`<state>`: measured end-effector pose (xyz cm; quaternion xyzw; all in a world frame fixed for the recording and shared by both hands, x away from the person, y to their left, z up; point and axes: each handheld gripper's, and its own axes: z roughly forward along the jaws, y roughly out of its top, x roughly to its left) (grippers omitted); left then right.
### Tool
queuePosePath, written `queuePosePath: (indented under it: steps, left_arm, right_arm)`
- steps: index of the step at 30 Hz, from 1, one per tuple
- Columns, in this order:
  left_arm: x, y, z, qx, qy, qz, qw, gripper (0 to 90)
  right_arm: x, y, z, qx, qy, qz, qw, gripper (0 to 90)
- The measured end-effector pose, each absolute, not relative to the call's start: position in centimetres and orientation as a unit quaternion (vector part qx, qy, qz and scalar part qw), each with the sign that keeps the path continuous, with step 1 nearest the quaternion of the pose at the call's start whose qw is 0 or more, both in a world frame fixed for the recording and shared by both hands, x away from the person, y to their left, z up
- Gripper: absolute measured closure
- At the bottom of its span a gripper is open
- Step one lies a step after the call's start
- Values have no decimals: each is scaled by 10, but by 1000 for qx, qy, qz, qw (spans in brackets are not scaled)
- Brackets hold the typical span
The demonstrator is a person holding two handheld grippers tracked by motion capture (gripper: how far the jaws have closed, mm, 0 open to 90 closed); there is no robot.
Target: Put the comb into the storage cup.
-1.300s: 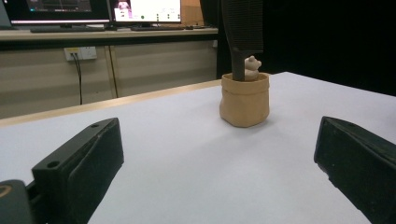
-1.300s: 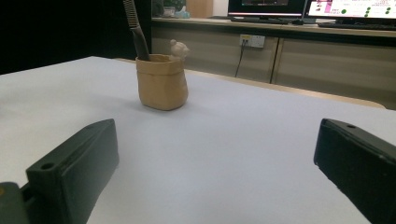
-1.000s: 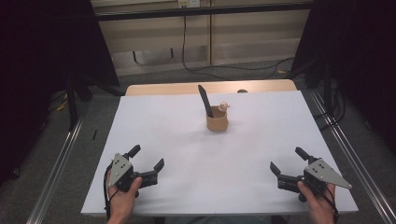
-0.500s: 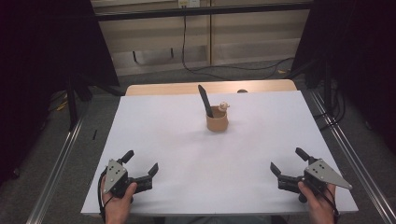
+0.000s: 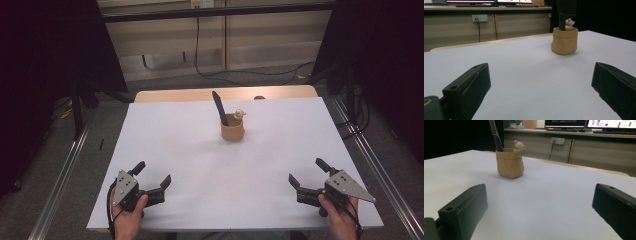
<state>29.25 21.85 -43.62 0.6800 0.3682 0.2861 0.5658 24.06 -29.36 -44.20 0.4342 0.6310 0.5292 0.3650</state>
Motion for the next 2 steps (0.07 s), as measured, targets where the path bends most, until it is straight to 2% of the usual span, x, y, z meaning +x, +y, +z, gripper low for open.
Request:
queuePosePath:
  steps: [2]
  left_arm:
    - [293, 218, -436, 678, 369, 285, 569, 22]
  right_arm:
    - [241, -294, -442, 434, 631, 529, 365, 0]
